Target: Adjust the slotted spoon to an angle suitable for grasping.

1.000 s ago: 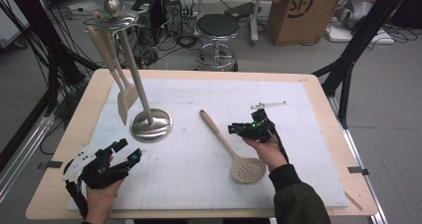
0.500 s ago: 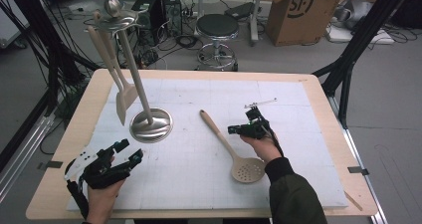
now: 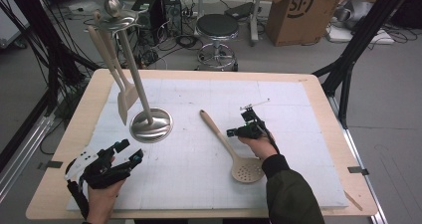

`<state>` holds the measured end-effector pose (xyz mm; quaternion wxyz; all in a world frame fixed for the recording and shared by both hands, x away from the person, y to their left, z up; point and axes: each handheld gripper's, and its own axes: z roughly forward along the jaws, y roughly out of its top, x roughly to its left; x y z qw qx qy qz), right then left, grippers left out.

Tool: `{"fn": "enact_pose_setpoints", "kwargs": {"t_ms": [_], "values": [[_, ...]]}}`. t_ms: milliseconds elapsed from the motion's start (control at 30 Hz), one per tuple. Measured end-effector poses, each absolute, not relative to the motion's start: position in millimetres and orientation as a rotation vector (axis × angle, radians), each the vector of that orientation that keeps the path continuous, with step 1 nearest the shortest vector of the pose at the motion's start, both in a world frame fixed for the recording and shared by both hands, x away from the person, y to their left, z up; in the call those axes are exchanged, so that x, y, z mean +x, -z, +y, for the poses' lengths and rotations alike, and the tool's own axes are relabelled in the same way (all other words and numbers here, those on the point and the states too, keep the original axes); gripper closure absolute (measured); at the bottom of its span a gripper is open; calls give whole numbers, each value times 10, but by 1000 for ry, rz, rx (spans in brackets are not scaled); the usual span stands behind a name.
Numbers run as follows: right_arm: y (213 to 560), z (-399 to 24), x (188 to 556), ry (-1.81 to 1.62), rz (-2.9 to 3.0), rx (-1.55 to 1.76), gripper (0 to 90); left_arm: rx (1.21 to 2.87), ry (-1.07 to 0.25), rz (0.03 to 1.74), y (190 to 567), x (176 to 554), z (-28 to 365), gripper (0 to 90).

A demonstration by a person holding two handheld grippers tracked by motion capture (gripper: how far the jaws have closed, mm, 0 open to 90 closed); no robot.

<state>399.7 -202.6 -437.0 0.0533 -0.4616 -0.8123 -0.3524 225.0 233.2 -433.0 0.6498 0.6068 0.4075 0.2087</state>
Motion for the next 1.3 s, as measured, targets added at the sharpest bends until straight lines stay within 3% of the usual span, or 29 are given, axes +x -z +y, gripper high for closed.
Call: {"fn": "enact_pose_setpoints", "kwargs": {"t_ms": [767,833,933,1000,1300], "values": [[4378,-2028,3908,893,-2461,-1345,893,1376,-475,923,4326,2242,2311,292],[4350,-2044,3910,931,-2462,-1382,779,1378,-475,923,4328,2246,2313,292],[4309,-2083,3922,1012,-2434,-1404,747,1378,-477,923,4328,2246,2313,292],[4293,-2093,3925,1047,-2417,-1406,681,1378,-476,924,4330,2249,2316,292],[4210,-2000,3907,1064,-2433,-1359,605,1371,-478,924,4337,2281,2289,292]]}}
